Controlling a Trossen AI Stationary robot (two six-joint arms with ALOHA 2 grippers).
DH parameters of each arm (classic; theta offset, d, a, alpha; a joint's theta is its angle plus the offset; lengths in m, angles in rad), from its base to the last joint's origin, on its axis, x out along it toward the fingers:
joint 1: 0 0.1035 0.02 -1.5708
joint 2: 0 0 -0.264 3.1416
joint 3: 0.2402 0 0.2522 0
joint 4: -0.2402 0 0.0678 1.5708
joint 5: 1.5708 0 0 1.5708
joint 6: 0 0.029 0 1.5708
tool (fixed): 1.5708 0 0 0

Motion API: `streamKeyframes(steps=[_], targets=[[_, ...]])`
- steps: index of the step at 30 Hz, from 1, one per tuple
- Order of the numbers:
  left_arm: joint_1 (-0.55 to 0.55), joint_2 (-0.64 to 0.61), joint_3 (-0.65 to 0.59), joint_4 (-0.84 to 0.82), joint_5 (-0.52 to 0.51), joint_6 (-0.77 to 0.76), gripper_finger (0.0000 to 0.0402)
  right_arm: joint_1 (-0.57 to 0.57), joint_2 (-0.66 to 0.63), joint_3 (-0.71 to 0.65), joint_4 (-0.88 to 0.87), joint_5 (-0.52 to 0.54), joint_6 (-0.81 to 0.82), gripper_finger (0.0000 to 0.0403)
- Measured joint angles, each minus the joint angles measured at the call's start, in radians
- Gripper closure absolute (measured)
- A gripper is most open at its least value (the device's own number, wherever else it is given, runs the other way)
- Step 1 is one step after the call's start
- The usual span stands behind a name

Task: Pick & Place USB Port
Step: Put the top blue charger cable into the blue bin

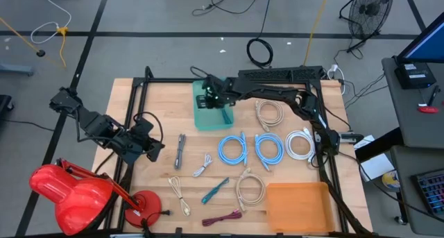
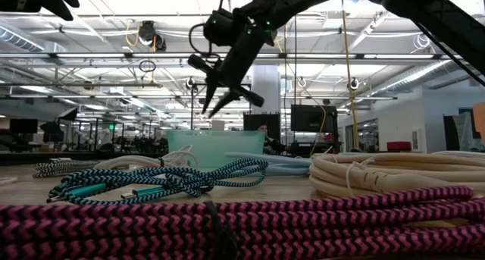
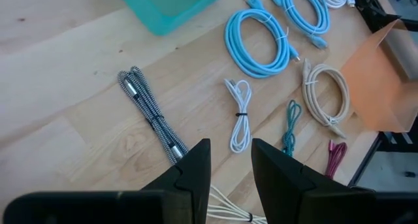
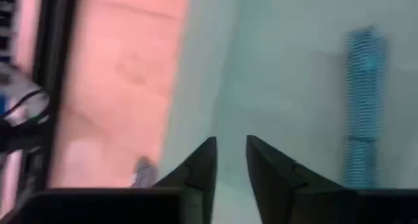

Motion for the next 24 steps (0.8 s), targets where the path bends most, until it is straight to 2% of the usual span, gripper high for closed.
streamKeyframes(steps=[3,12,16,24], targets=[[0.000,0.000,0.000,-0.015,0.000,0.000,0.0289,0.027,0.002,0.000,-0.010,0.031,-0.014,0.0394],[0.001,0.000,0.000,-0.025,-0.007,0.000,0.0289,0.044,0.002,0.000,-0.091,0.262,-0.006,0.0402],[0.001,0.000,0.000,-0.024,-0.009,-0.002,0.0289,0.044,0.017,0.000,-0.088,0.286,-0.001,0.0403],[0.001,0.000,0.000,-0.024,-0.015,-0.016,0.0289,0.052,0.088,-0.001,-0.113,0.216,0.004,0.0403]])
